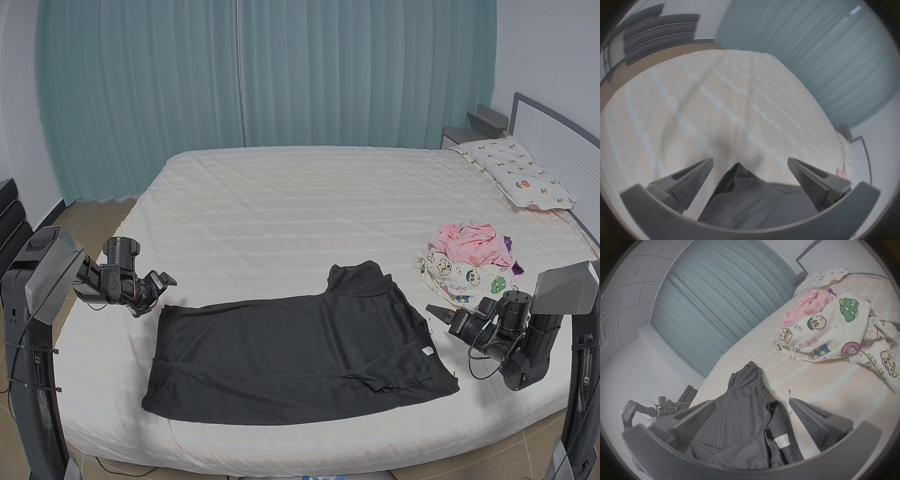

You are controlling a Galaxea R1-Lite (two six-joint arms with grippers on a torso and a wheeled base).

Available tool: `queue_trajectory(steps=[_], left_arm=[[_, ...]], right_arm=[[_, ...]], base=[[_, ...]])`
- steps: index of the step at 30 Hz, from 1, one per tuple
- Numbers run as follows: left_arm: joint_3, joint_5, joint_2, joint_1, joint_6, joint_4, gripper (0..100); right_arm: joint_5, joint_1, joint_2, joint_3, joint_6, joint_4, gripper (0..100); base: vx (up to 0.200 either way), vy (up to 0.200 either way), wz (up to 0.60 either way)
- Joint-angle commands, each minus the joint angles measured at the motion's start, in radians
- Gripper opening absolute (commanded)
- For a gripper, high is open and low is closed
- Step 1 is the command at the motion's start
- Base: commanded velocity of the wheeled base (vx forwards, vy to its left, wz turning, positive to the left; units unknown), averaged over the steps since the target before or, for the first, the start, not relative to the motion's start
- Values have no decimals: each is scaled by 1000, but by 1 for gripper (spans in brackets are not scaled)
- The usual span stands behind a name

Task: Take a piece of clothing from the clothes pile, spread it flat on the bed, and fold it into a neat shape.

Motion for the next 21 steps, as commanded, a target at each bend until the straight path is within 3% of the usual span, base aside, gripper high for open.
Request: queue_trajectory(steps=[1, 4, 6, 8, 21], left_arm=[[30, -128, -6, 4, 76, -7, 100], [33, -151, -1, 4, 141, -6, 100], [44, -131, 11, 5, 266, -6, 100], [47, -118, 16, 12, 309, -6, 100], [41, -94, 43, 7, 320, -35, 100]], right_arm=[[0, 24, -9, -51, -12, 55, 100], [0, 27, -3, -71, -26, 83, 100], [-1, 35, 8, -90, -36, 95, 100], [-3, 42, 8, -97, -38, 103, 100], [-3, 49, 6, -169, -38, 152, 100]], base=[[0, 0, 0], [0, 0, 0], [0, 0, 0], [0, 0, 0], [0, 0, 0]])
